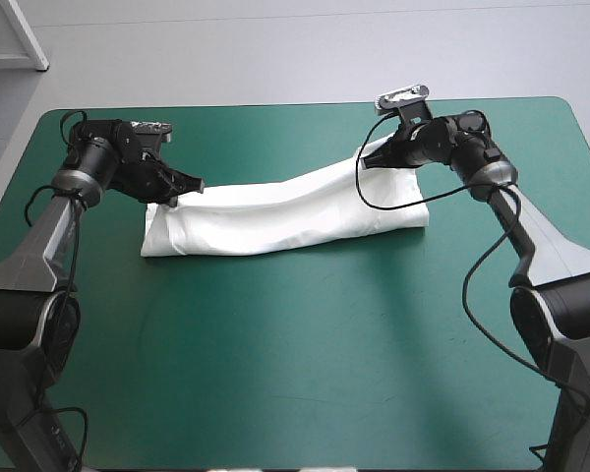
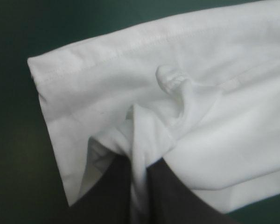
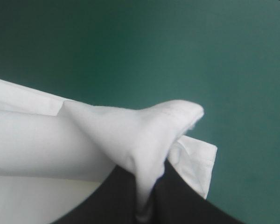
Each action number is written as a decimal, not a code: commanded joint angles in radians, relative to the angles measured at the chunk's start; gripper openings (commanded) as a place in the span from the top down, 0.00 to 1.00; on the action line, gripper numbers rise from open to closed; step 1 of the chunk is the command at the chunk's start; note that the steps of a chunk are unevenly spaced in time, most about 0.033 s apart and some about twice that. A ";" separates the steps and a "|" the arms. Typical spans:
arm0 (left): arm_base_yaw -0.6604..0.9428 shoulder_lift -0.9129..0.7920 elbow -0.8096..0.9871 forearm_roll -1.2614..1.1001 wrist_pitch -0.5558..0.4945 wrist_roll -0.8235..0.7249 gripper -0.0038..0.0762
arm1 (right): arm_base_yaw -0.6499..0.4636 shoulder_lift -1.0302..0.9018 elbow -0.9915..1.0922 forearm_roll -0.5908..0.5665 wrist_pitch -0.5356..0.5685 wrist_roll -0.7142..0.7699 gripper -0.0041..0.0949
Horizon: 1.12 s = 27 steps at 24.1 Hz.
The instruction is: Fold the cloth
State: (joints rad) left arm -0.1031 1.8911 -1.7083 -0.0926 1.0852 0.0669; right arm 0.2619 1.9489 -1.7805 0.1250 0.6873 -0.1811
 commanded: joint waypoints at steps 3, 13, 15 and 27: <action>0.005 0.014 -0.078 0.046 -0.038 -0.001 0.93 | -0.017 0.009 -0.061 -0.018 -0.072 0.005 0.97; 0.009 0.049 -0.076 0.139 -0.263 -0.058 0.21 | -0.019 0.064 -0.061 0.181 -0.175 -0.045 0.17; 0.009 0.047 -0.078 0.139 -0.261 -0.058 0.13 | -0.019 0.045 -0.061 0.181 -0.150 -0.027 0.20; -0.045 -0.076 -0.078 0.038 -0.233 -0.043 0.37 | -0.136 -0.075 -0.061 0.305 0.114 -0.003 0.28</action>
State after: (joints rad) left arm -0.1180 1.9156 -1.7509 -0.0106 0.8814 0.0215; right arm 0.1713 1.9458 -1.8114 0.3926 0.7686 -0.1644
